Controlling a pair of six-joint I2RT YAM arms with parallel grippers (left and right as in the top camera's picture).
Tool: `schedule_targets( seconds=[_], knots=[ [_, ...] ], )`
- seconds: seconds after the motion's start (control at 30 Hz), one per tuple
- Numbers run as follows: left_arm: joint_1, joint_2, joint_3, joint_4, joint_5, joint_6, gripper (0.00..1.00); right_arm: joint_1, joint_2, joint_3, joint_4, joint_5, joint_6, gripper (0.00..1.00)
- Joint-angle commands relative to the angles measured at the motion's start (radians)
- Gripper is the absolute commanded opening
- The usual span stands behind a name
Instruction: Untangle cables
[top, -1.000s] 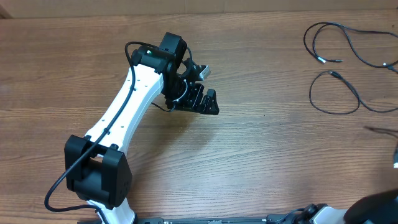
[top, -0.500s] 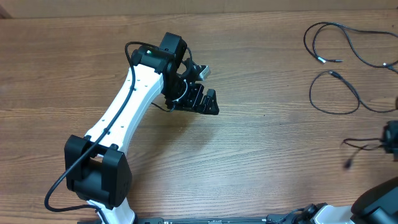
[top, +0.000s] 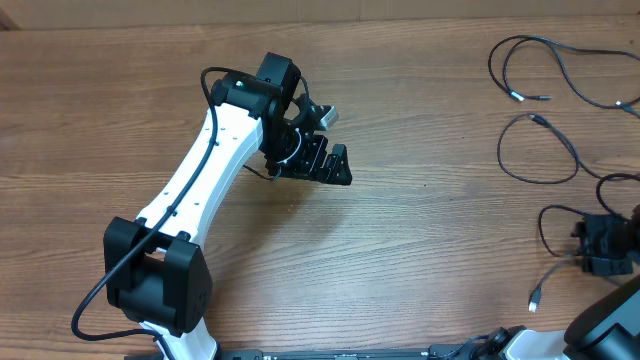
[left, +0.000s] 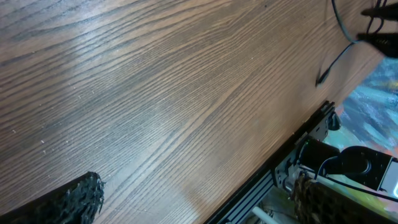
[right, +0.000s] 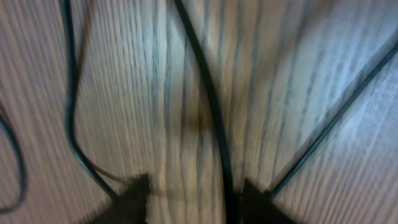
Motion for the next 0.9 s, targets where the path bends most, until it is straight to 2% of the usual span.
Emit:
schedule_targets(
  seconds=[0.0,0.03,0.17,0.37,0.67,0.87],
  knots=[
    [-0.005,-0.007,0.008,0.001,-0.005,0.019,1.00,0.001,-0.010,-0.036,0.026,-0.014,-0.003,0.80],
    [-0.005,-0.007,0.008,0.001,-0.005,0.019,0.99,0.001,-0.010,-0.041,0.029,-0.020,-0.003,0.86],
    [-0.005,-0.007,0.008,0.000,-0.006,0.019,1.00,0.001,-0.010,-0.030,0.024,-0.058,-0.003,1.00],
    [-0.005,-0.007,0.008,-0.004,-0.006,0.020,0.99,0.001,-0.010,0.117,-0.101,-0.075,-0.011,1.00],
    [-0.005,-0.007,0.008,0.008,-0.006,0.019,1.00,0.001,-0.010,0.478,-0.387,-0.062,-0.037,1.00],
    [-0.005,-0.007,0.008,0.010,-0.006,0.020,0.99,-0.002,-0.013,0.461,-0.486,-0.033,-0.037,1.00]
  ],
)
